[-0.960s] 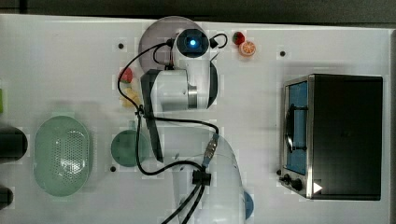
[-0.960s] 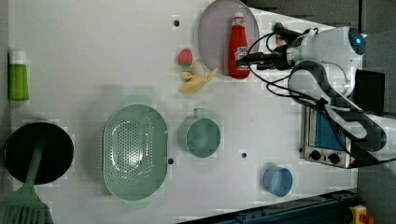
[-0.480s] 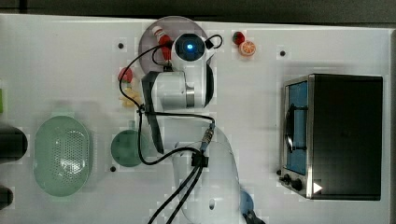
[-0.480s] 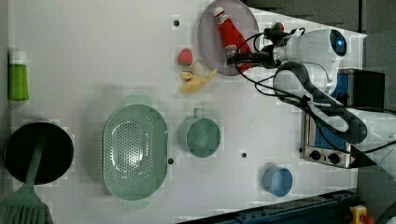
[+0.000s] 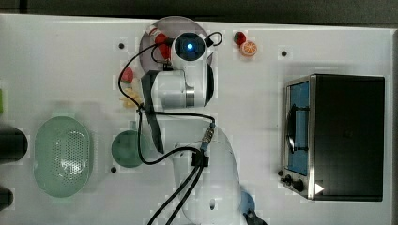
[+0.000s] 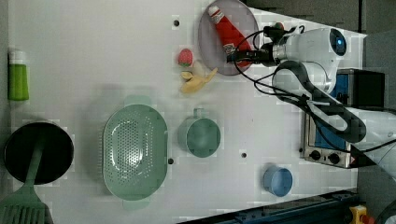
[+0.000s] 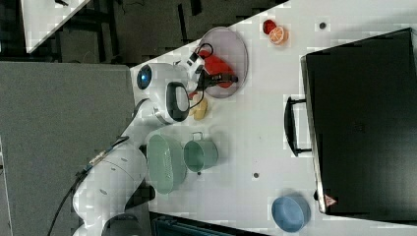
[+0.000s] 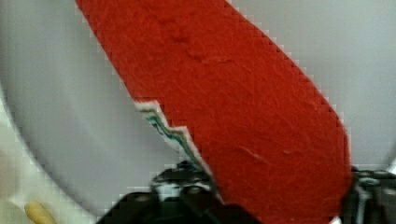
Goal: Pick ketchup from plate and place it on table.
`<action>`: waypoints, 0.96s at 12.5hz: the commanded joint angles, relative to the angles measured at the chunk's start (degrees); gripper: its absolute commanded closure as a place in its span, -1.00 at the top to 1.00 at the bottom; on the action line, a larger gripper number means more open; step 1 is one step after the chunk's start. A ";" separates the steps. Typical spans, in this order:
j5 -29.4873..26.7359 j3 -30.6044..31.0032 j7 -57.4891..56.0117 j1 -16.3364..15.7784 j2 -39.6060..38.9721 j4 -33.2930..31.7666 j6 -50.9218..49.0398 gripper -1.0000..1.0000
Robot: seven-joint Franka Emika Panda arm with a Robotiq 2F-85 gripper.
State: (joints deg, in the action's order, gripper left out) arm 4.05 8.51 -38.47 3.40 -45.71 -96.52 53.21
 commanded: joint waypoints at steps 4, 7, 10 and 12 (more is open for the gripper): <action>-0.09 -0.13 -1.29 0.50 3.89 2.52 -1.23 0.27; -1.25 -0.13 -0.21 1.04 8.65 5.27 -9.74 0.27; -2.02 -0.15 1.56 2.12 13.18 7.32 -18.64 0.26; -4.83 -0.15 4.05 3.54 16.80 7.26 -23.84 0.26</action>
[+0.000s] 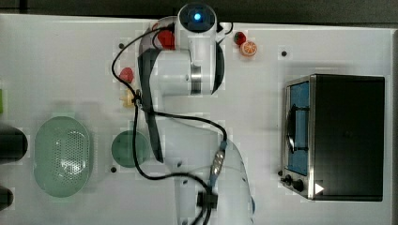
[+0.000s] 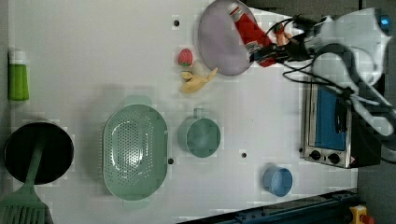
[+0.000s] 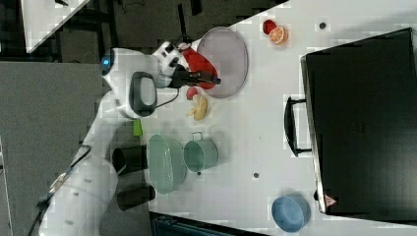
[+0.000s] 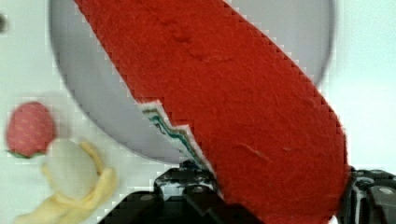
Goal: Pick ketchup from plate and place it on table.
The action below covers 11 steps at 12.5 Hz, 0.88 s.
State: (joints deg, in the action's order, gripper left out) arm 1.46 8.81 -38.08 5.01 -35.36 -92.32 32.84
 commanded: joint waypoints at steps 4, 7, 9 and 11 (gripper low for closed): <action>-3.51 -1.03 5.28 4.36 14.85 0.41 -12.08 0.27; -3.51 -1.90 7.66 4.90 22.01 -7.50 -14.55 0.27; -3.51 -2.37 10.84 4.90 26.26 -14.27 -12.91 0.27; -3.50 -2.67 12.43 4.90 29.50 -21.31 -9.15 0.27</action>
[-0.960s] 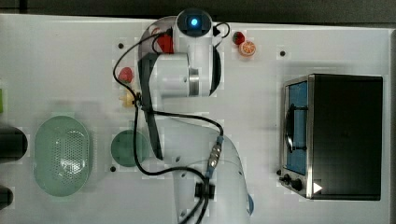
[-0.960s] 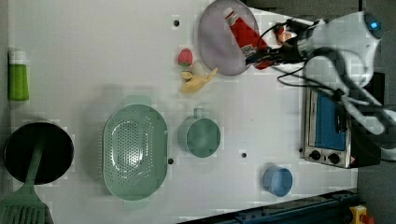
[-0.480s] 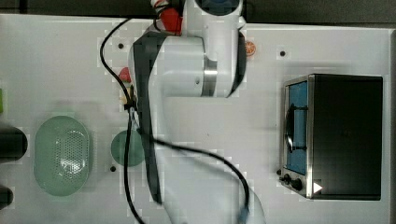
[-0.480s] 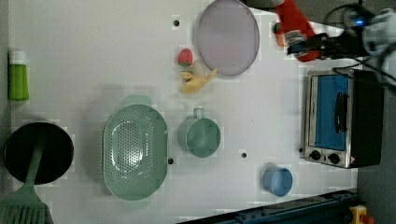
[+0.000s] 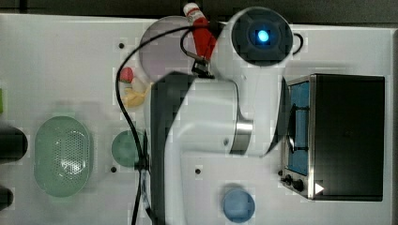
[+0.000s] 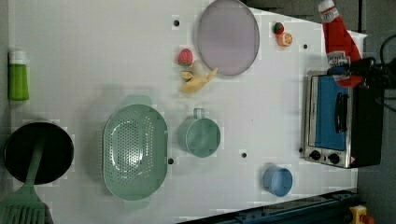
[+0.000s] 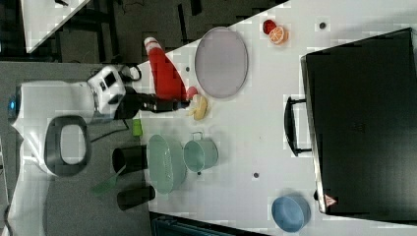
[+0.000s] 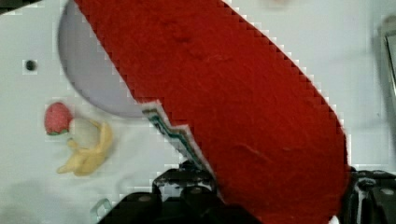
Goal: Pick ketchup from plate and place it on table.
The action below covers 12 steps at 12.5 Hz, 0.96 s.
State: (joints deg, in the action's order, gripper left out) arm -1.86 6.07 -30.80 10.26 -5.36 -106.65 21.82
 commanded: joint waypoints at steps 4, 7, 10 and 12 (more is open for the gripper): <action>-0.17 -0.12 5.16 -0.35 1.32 -19.45 14.24 0.27; -0.17 -0.18 5.17 -0.35 -0.75 -25.51 22.77 0.27; -0.17 -0.14 5.17 -0.36 -4.53 -27.73 28.38 0.27; -0.17 -0.14 5.17 -0.36 -7.19 -28.05 31.06 0.27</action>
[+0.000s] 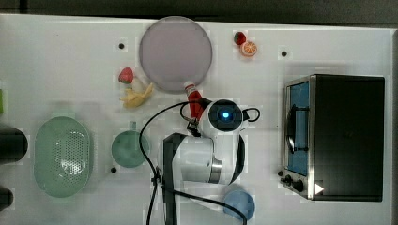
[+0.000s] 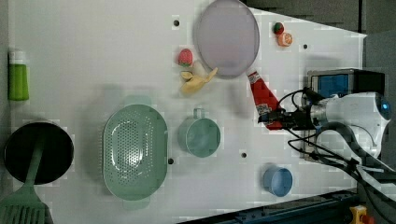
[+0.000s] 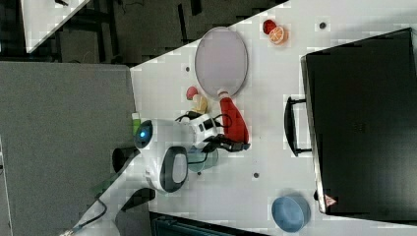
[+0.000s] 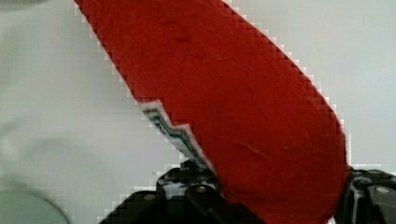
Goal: Pick ketchup from plate and place it on table.
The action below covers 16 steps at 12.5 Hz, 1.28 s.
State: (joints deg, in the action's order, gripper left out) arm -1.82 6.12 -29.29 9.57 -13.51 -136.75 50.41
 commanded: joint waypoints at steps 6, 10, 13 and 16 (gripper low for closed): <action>-0.22 -0.10 3.56 0.30 -0.73 2.34 4.77 1.00; -0.22 0.40 3.97 0.16 5.35 6.45 2.54 1.00; -0.22 0.62 10.12 0.02 9.14 13.11 -6.96 1.00; -0.22 1.33 20.64 -0.02 10.99 21.14 -18.15 1.00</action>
State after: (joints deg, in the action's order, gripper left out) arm -1.50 7.15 -16.88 9.21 -4.39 -116.83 34.16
